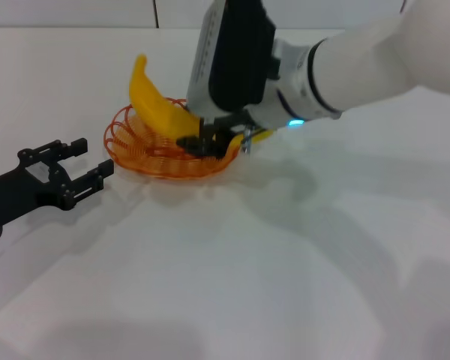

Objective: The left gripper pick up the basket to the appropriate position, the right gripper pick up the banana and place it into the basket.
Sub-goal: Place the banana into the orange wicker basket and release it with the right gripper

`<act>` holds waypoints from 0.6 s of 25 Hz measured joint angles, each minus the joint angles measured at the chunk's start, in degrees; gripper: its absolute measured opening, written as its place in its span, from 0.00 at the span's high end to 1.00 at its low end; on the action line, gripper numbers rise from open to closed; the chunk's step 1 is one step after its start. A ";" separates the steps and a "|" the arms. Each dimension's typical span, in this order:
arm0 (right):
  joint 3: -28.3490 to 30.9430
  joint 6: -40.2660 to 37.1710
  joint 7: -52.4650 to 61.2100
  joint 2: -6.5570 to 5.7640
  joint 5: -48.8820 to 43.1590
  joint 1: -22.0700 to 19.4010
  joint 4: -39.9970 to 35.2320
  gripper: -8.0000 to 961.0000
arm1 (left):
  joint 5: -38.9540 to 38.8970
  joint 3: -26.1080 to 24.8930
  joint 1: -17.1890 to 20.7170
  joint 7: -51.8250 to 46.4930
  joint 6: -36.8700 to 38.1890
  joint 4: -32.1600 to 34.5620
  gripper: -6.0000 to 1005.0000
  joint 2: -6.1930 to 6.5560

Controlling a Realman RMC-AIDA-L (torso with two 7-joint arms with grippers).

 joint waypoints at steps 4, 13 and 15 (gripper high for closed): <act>-2.43 2.02 0.66 0.13 0.25 2.26 4.75 0.44 | 0.01 0.07 -0.33 0.00 0.00 -0.03 0.38 -0.04; -4.77 4.47 1.13 0.18 0.28 2.59 5.61 0.43 | 0.00 0.08 -0.41 0.00 0.00 -0.09 0.38 -0.09; -5.13 4.39 0.92 0.18 0.29 2.61 5.24 0.43 | 0.00 0.08 -0.41 0.00 0.00 -0.09 0.38 -0.09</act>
